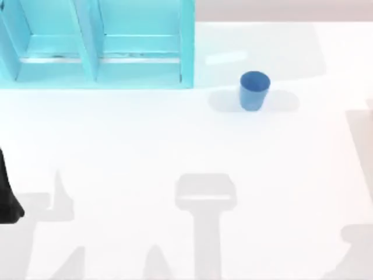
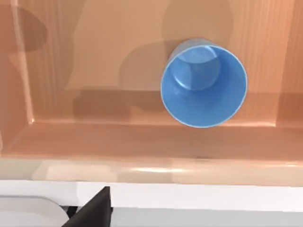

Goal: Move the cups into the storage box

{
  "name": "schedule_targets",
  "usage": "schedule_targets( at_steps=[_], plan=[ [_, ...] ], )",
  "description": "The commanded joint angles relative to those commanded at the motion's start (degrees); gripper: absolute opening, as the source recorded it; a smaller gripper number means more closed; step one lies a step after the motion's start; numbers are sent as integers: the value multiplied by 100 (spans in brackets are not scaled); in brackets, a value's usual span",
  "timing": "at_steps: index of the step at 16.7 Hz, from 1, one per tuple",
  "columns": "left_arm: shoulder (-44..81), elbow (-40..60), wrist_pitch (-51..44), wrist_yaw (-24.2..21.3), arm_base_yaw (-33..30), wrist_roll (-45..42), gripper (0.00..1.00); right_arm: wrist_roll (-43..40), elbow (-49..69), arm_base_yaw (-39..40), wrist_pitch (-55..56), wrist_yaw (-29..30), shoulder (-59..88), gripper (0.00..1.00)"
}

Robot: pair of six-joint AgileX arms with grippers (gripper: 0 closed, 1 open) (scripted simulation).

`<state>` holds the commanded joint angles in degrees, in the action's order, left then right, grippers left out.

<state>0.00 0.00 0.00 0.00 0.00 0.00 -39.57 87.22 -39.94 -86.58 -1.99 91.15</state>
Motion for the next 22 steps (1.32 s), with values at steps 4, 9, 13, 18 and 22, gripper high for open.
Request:
schedule_targets(
  at_steps=[4,9,13,18,22],
  plan=[
    [0,0,0,0,0,0,100,18,130,-9,-133,29,-10,100],
    [0,0,0,0,0,0,100,326,433,368,-135,63,270,100],
    [0,0,0,0,0,0,100,1302,1523,1553,-220,179,1153,100],
    [0,0,0,0,0,0,100,2937,3396,3304,-303,367,2680,100],
    [0,0,0,0,0,0,100,4232,4960,4541,-326,497,3961,100]
  ],
)
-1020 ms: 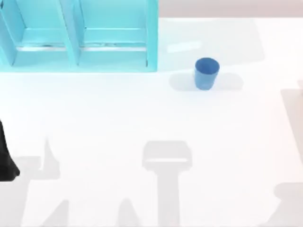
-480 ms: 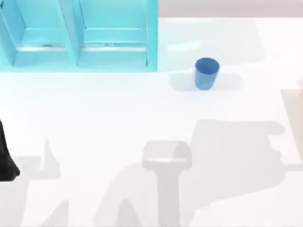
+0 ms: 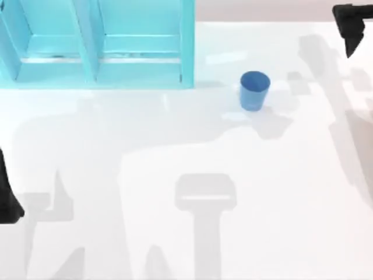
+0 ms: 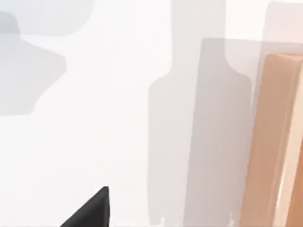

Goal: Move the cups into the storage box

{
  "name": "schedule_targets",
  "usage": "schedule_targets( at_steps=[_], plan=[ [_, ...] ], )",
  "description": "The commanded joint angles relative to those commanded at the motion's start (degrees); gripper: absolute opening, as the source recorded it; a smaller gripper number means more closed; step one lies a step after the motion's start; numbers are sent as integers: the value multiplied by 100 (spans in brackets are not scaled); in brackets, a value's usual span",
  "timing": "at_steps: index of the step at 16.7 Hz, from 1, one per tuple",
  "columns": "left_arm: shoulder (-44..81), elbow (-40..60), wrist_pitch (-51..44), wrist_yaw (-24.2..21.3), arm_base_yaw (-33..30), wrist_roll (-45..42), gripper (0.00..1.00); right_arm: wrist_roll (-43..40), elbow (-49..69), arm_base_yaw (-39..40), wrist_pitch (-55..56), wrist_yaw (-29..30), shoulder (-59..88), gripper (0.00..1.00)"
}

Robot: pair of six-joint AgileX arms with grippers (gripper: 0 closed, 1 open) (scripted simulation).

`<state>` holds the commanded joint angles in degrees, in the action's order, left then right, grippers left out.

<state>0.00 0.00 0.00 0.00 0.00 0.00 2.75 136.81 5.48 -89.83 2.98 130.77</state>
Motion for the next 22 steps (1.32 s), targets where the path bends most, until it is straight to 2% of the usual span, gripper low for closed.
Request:
schedule_targets(
  at_steps=[5,10,17,22],
  plan=[
    [0,0,0,0,0,0,100,1231,1595,1045,19,115,1320,100],
    [0,0,0,0,0,0,100,1817,2415,1450,58,163,2020,100],
    [0,0,0,0,0,0,100,1829,2345,1439,136,159,2041,100],
    [0,0,0,0,0,0,100,1800,1377,1420,1047,156,1972,100]
  ],
)
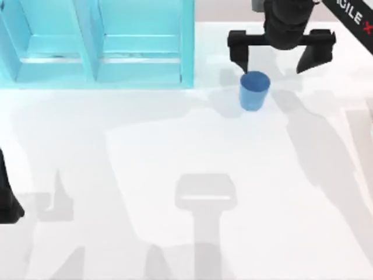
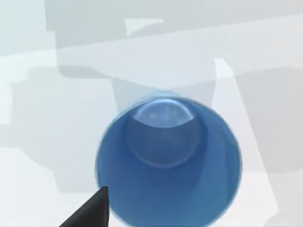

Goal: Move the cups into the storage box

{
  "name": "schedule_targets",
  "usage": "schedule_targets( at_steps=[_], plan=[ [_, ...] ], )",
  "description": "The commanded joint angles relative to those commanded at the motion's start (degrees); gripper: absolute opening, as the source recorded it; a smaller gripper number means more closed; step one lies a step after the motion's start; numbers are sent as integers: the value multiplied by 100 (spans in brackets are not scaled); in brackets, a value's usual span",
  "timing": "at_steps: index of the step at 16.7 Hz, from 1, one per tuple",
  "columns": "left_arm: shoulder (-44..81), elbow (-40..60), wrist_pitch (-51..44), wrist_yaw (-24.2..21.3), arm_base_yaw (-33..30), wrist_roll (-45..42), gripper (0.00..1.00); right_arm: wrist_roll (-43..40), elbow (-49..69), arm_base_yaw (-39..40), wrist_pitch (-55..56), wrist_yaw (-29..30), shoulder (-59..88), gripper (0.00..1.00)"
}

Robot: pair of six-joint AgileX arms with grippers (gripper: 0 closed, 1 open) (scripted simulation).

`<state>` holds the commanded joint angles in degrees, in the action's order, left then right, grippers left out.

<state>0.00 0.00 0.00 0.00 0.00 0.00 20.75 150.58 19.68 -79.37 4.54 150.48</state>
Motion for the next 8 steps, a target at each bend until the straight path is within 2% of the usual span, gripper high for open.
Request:
schedule_targets(
  at_steps=[5,8],
  plan=[
    [0,0,0,0,0,0,100,-22,-1162,-22,1123,-4,-38,100],
    [0,0,0,0,0,0,100,-28,-1454,-28,1411,-5,-44,100]
  ],
)
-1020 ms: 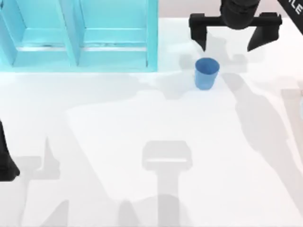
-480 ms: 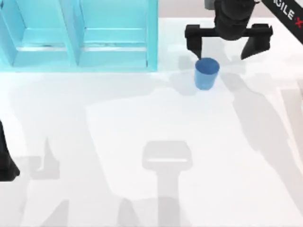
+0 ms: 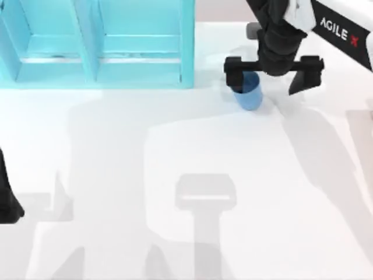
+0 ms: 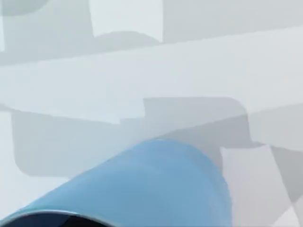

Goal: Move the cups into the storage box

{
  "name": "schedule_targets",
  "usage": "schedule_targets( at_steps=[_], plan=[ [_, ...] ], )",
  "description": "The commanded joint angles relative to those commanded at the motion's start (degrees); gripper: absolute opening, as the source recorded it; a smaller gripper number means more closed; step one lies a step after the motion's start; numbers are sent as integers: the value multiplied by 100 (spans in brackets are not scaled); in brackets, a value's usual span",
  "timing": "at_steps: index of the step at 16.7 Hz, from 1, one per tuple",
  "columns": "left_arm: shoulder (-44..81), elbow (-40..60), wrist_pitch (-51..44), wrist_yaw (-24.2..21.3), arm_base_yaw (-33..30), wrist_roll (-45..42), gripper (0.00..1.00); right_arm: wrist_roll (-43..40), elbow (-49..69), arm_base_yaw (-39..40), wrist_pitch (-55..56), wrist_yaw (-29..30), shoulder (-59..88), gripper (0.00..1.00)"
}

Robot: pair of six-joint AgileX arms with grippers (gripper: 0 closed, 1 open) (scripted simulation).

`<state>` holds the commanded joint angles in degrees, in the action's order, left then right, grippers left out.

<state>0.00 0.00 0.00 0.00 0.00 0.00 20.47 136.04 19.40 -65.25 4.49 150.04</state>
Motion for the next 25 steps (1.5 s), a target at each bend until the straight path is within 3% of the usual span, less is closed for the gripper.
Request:
schedule_targets(
  at_steps=[3,16,25],
  plan=[
    [0,0,0,0,0,0,100,0,0,0,0,0,0,100],
    [0,0,0,0,0,0,100,0,0,0,0,0,0,2],
    [0,0,0,0,0,0,100,10,-6,22,-2,-7,-12,0]
  ],
)
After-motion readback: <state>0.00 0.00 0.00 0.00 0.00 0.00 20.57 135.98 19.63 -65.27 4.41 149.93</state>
